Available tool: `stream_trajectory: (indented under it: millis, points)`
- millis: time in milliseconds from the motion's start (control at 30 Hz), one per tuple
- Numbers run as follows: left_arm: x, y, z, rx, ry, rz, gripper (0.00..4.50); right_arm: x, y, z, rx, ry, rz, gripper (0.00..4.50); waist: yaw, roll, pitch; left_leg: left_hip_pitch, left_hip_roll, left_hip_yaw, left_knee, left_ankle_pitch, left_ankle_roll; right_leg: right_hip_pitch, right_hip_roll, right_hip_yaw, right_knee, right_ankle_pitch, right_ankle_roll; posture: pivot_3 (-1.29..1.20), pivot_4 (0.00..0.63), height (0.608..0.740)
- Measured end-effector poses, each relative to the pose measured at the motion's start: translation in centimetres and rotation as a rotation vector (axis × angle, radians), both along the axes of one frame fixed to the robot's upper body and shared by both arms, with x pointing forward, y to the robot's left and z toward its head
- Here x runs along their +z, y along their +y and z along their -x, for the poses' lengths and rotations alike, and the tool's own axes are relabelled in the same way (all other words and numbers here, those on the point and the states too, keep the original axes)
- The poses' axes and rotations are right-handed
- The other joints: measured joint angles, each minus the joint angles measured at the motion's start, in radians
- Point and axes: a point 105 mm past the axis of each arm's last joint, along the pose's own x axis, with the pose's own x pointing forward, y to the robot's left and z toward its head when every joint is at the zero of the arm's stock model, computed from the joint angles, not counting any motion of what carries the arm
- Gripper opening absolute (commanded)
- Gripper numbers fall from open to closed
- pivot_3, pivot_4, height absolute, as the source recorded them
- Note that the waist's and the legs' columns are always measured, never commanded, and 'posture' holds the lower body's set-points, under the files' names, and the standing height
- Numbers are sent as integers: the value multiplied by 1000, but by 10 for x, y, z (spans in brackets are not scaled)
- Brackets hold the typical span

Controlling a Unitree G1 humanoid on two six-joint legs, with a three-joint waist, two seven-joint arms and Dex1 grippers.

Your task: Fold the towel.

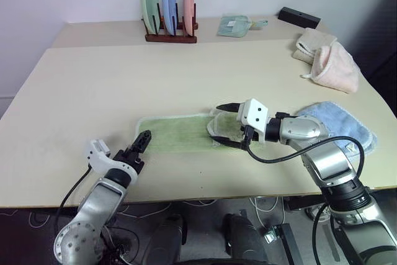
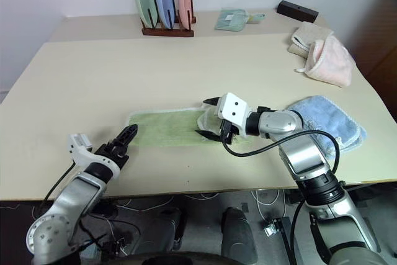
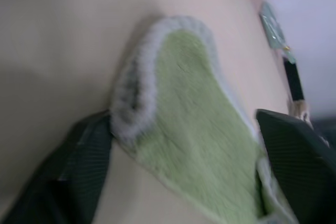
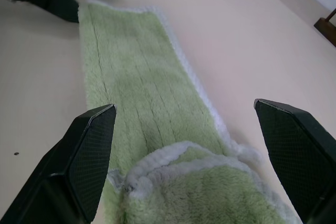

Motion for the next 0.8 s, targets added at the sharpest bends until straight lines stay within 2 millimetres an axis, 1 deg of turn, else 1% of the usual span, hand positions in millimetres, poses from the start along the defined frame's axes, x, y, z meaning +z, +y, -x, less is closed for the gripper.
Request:
stream_trajectory:
  millis: [67, 167, 200, 267, 300, 400, 467, 533, 567, 600, 667, 700, 800]
  points:
    - [-4, -1, -3, -9, 19, -4, 1816, 1, 1, 3, 1, -12, 0, 4329, 0, 0, 0, 0, 0, 0, 0, 0, 0, 0, 0, 0, 0, 0, 0, 0, 150, 740]
    - [-8, -4, -3, -23, 36, -3, 288, 1, 2, 5, 0, -14, 1, 4329, 0, 0, 0, 0, 0, 0, 0, 0, 0, 0, 0, 0, -1, 0, 0, 0, 150, 740]
    - [-7, -5, -3, -29, 34, -3, 33, 0, 2, 6, -2, -12, 1, 4329, -1, 0, 0, 0, 0, 0, 0, 0, 0, 0, 0, 0, -1, 0, 0, 0, 150, 740]
    - [-1, 0, -6, -22, 6, -16, 33, -2, 2, 8, -6, -6, 1, 4329, -1, -1, 0, 0, 0, 0, 0, 0, 0, -1, 0, 0, 0, 0, 0, 0, 150, 740]
    - [6, 5, -9, -15, -24, -37, 33, -2, 2, 9, -10, -2, 1, 4329, -1, -1, 0, -1, 0, 0, 0, 0, 0, -1, 1, 0, 0, 0, 0, 0, 150, 740]
    - [35, 40, -14, 36, -136, -179, 33, -2, 1, 10, -20, 3, 1, 4329, -5, -1, 0, 0, 1, 1, -2, 0, 0, -2, 1, 1, -1, 0, -1, 0, 150, 740]
    - [56, 64, -13, 53, -208, -310, 33, -4, 0, 11, -28, 12, 2, 4329, -6, -1, 1, 0, 1, 1, -3, 0, 0, -3, 1, 1, -1, 0, -1, 0, 150, 740]
    - [78, 81, -12, 45, -274, -440, 33, -3, -3, 10, -38, 10, 4, 4329, -5, -1, 0, -1, 1, 1, -4, 0, 0, -3, 1, 1, -2, 0, -1, 0, 150, 740]
    - [87, 84, -12, 31, -303, -493, 33, -3, -4, 9, -45, 7, 4, 4329, -4, -1, 0, 0, 1, 2, -3, 0, 0, -3, 1, 1, -2, 0, -1, 0, 150, 740]
    - [94, 85, -13, 9, -330, -538, 33, -3, -5, 8, -52, 7, 3, 4329, -2, -1, 0, -1, 1, 2, -3, 0, 0, -2, 1, 1, -2, 0, -1, 0, 150, 740]
    - [100, 80, -14, -44, -365, -587, 33, -4, -7, 6, -63, 13, 3, 4329, -1, -1, 1, -1, 1, 2, -3, 0, 0, -2, 1, 1, -2, 0, -1, 0, 150, 740]
    - [103, 70, -16, -110, -386, -624, 33, -6, -9, 4, -75, 17, 5, 4329, 0, -3, 1, -1, 1, 1, -3, 0, 0, -2, 1, 0, -2, 0, -1, 0, 150, 740]
    - [112, 23, -16, -360, -493, -706, 33, -8, -11, 0, -93, 19, 10, 4329, -4, -3, 1, -1, 1, 2, -4, 0, 0, -2, 1, 1, -2, 0, -1, 0, 150, 740]
